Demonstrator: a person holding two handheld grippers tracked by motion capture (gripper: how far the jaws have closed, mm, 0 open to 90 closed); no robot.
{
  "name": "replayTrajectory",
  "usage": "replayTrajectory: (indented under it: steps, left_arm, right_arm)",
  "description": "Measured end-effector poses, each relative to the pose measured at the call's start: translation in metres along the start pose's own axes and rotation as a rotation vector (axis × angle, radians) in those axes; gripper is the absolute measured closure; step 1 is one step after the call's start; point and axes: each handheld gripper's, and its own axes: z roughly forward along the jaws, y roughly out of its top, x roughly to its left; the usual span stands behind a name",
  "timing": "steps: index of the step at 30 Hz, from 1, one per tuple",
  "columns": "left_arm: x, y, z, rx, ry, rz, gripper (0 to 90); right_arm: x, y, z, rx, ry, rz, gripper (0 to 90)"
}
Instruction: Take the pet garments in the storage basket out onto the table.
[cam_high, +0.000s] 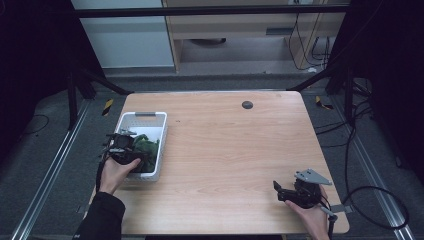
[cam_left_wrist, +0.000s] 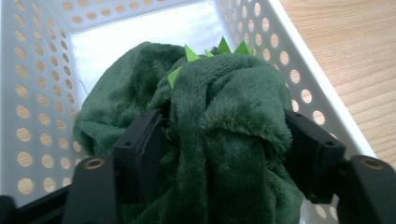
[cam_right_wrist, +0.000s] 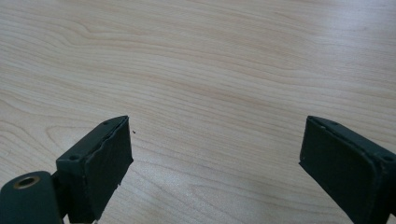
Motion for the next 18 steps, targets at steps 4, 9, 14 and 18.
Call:
replayTrajectory:
  steps: [4, 9, 14, 18]
  left_arm:
    - [0.0007, 0.0002, 0.0012, 0.023, -0.01, -0.012, 42.6]
    - [0.0013, 0.0006, 0.0026, 0.056, -0.02, -0.019, 59.0]
    - [0.0019, 0.0011, 0.0038, 0.077, -0.025, -0.016, 71.2]
    - [0.0024, 0.0013, 0.0022, 0.076, -0.015, -0.008, 76.8]
  right_arm:
    - [0.0001, -0.0001, 0.0004, 0.004, 0.002, 0.001, 8.9]
    - [0.0002, -0.0001, 0.0009, 0.01, 0.007, -0.002, 8.6]
    - [0.0004, -0.0002, 0.0012, 0.016, 0.008, 0.0, 8.4]
    - [0.0005, 0.0, 0.0005, 0.016, 0.01, 0.007, 8.4]
